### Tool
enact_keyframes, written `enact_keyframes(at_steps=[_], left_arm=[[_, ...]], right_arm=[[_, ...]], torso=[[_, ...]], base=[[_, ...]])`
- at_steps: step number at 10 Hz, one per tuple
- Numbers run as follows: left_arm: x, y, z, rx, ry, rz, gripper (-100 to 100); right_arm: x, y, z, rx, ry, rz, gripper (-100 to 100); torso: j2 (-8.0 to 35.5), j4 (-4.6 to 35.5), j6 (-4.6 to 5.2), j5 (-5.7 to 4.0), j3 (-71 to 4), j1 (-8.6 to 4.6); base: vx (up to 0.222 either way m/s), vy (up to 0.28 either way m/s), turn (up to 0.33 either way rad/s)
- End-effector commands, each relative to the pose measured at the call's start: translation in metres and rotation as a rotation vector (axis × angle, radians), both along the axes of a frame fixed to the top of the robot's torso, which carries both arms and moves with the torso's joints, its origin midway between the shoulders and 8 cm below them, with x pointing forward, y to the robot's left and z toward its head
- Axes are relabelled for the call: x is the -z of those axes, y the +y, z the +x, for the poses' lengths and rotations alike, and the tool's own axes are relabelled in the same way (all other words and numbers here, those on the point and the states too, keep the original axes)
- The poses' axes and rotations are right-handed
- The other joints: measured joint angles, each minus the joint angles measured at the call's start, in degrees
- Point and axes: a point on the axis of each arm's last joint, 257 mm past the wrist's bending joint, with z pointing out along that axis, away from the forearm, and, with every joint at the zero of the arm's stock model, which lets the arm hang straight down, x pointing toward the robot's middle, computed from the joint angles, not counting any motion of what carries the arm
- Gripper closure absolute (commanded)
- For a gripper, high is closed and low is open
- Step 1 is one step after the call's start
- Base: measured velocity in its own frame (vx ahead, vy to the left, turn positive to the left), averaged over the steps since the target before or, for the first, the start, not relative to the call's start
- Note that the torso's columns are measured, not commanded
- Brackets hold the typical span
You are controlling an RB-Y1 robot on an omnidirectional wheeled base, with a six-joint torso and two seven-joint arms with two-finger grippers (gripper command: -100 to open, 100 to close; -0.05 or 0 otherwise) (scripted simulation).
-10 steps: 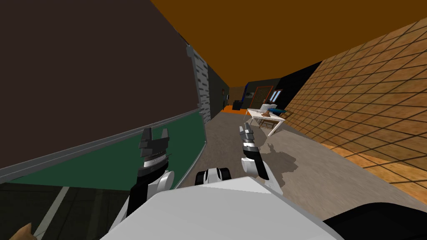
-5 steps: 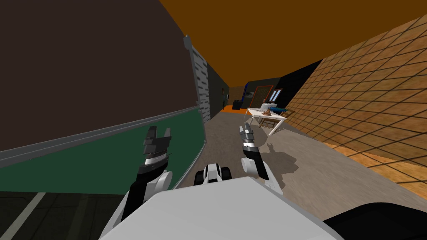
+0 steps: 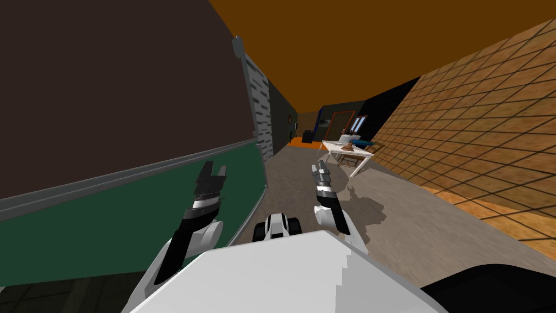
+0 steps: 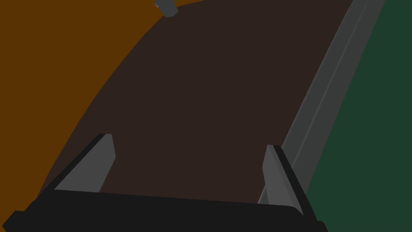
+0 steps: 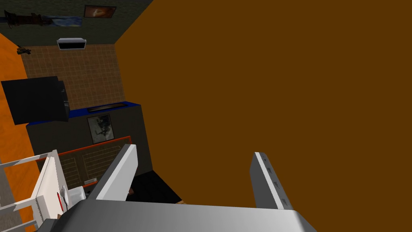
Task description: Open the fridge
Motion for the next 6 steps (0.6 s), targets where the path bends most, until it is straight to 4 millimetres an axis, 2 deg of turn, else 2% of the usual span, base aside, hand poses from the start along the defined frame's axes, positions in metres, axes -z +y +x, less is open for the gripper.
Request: enact_keyframes(at_steps=[1,6], left_arm=[[0.000,-0.003,0.010,-0.009,0.039,0.023,-100],[0.004,-0.004,0.027,-0.033,0.112,0.045,-100]], right_arm=[[0.000,0.000,0.000,0.000,0.000,0.000,0],[0.000,0.000,0.000,0.000,0.000,0.000,0]], torso=[[0.05,0.02,0.01,0.01,0.04,0.02],[-0.07,-0.01,0.01,-0.01,-0.04,-0.04]], base=[[0.061,-0.016,-0.025],[0.065,-0.016,-0.017]])
